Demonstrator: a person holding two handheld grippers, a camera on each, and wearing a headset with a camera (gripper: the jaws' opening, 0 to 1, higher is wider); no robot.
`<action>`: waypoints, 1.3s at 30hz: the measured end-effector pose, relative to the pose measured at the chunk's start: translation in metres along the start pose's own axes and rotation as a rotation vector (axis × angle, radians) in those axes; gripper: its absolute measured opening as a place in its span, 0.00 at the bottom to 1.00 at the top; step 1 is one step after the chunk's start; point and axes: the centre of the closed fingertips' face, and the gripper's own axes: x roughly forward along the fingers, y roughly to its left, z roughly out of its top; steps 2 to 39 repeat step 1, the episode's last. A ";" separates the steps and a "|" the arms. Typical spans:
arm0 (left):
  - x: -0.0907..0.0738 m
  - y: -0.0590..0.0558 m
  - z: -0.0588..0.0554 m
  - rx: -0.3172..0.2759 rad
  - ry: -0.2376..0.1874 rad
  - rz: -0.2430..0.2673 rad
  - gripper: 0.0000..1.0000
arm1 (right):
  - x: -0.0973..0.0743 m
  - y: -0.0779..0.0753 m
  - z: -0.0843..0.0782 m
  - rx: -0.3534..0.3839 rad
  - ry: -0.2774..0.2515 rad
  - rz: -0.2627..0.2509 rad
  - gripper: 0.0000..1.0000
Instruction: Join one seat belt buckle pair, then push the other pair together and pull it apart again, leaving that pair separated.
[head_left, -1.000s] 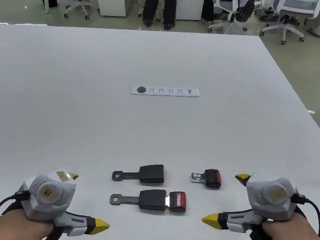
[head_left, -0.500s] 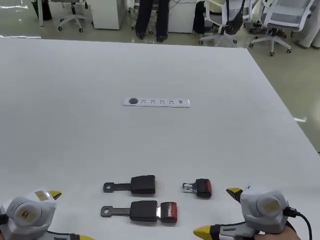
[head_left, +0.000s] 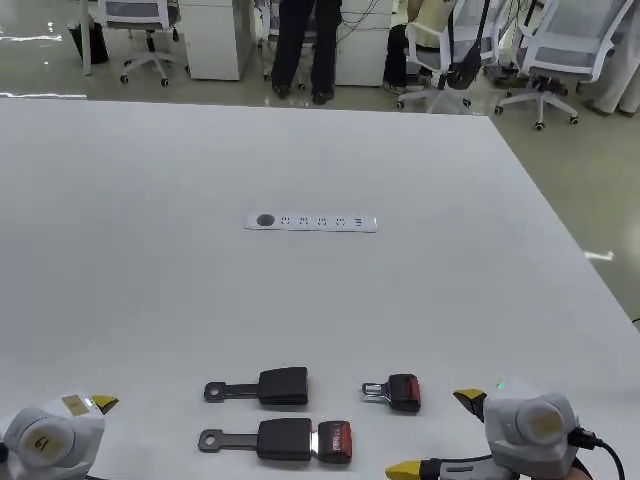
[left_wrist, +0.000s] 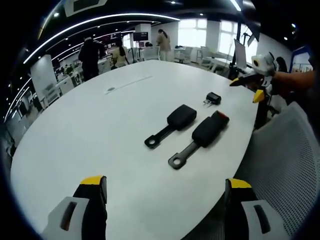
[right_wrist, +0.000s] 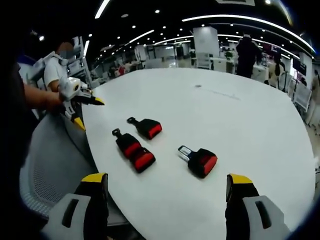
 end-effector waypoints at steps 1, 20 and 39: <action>0.000 -0.001 0.000 -0.001 0.000 -0.001 1.00 | 0.000 0.001 0.000 0.001 0.000 -0.001 1.00; 0.000 -0.001 0.000 -0.001 0.000 -0.001 1.00 | 0.000 0.001 0.000 0.001 0.000 -0.001 1.00; 0.000 -0.001 0.000 -0.001 0.000 -0.001 1.00 | 0.000 0.001 0.000 0.001 0.000 -0.001 1.00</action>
